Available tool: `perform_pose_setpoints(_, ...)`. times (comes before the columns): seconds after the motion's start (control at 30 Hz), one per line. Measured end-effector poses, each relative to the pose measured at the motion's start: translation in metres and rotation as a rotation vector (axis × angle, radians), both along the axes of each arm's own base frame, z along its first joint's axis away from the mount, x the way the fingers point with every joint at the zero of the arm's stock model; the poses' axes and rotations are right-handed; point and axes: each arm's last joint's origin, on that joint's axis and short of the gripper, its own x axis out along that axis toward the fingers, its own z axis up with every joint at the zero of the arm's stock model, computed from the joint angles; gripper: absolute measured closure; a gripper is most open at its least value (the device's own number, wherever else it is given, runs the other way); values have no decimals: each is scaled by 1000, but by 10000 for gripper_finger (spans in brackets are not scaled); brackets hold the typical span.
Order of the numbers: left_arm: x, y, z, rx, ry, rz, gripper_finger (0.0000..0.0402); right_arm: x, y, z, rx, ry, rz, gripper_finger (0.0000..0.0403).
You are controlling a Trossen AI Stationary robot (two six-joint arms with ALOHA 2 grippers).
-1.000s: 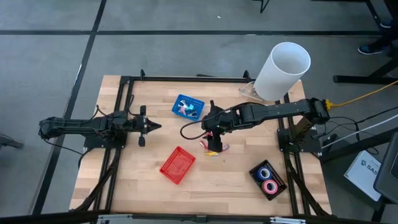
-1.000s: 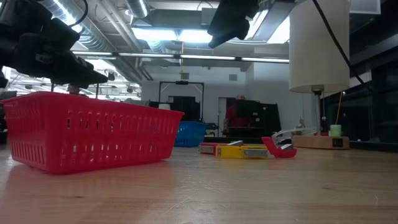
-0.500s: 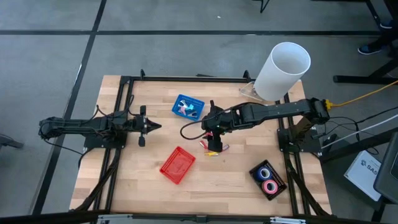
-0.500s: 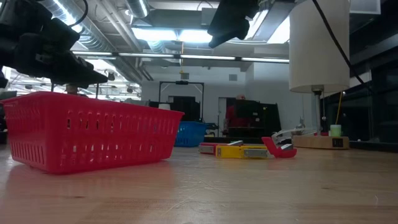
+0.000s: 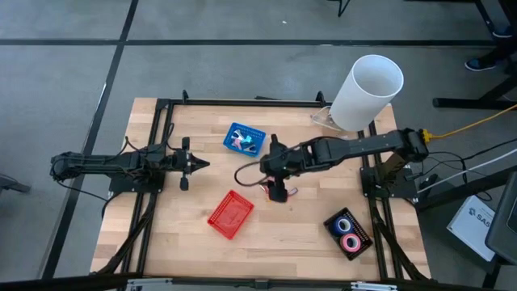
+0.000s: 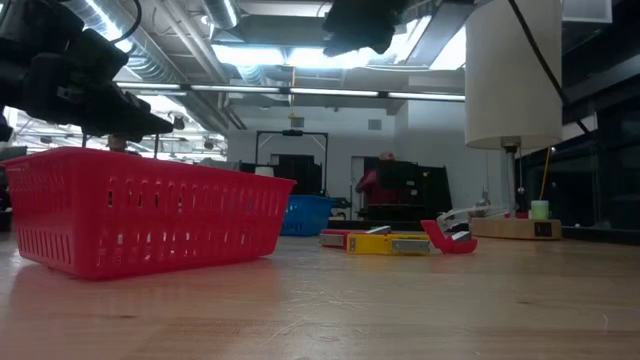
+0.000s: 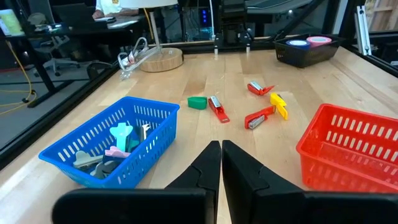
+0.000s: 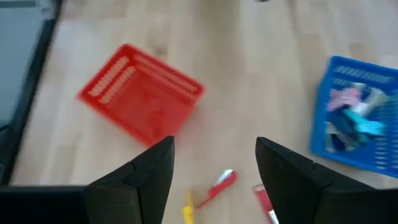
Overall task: Pick and place Stapler, Stapler remover, tape
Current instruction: Put the yellow stapler into the red bin
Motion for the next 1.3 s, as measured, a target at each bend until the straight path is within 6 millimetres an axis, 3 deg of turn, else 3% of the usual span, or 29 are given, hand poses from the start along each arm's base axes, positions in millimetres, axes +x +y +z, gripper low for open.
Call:
perform_pose_setpoints(0.43, 0, 0, 1, 1, -7, 1, 390, -9, 52, -26, -31, 152, 146, 176)
perform_pose_setpoints(0.57, 0, 0, 1, 1, -6, 0, 394, -10, 54, -39, -46, 209, 152, 176)
perform_pose_setpoints(0.93, 0, 0, 1, 1, -6, 0, 391, -27, 51, -100, -72, 295, 151, 176)
perform_pose_setpoints(1.3, 0, 0, 1, 1, -5, 1, 389, -35, 50, -126, -67, 284, 150, 175)
